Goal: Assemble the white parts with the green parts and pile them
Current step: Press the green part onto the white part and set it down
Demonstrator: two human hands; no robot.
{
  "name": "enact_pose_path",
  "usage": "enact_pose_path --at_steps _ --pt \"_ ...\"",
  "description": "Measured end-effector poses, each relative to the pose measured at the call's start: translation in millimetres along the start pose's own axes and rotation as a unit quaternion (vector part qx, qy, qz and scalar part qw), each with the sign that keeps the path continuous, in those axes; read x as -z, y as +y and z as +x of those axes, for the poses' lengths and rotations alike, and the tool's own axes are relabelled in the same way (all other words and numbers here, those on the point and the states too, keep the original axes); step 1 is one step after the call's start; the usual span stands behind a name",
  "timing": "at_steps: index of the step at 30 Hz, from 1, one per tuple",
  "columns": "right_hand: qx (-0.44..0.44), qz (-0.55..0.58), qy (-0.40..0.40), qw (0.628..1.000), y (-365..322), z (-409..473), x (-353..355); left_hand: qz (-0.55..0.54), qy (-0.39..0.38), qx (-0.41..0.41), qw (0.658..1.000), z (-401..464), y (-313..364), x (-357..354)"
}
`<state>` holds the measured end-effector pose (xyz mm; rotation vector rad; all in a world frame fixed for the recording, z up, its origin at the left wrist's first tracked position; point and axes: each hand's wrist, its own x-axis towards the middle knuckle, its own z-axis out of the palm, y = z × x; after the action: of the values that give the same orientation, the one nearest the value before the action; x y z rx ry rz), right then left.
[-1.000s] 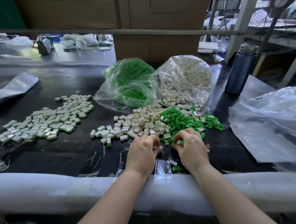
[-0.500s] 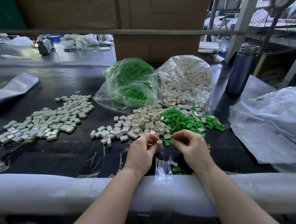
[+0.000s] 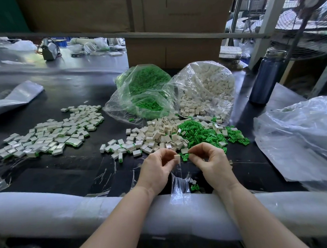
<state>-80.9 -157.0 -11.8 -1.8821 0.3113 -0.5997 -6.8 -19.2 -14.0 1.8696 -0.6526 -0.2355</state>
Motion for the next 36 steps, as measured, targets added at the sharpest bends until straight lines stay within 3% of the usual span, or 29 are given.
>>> enact_pose_path --at_steps 9,18,27,36 --pt "-0.017 0.055 -0.054 0.997 -2.1 -0.6 0.2 -0.027 -0.050 -0.011 0.998 -2.1 2.4 -1.1" --pt "-0.050 0.051 -0.037 0.997 0.3 -0.6 -0.1 -0.059 -0.053 0.003 0.997 -1.5 2.2 0.6" --pt "-0.040 0.061 -0.078 0.994 0.3 -1.1 0.0 -0.092 -0.048 0.011 0.994 -2.2 4.4 2.2" --pt "-0.034 0.035 -0.070 0.996 -0.2 -0.4 -1.4 -0.064 -0.059 0.016 0.996 -2.5 4.1 -0.1"
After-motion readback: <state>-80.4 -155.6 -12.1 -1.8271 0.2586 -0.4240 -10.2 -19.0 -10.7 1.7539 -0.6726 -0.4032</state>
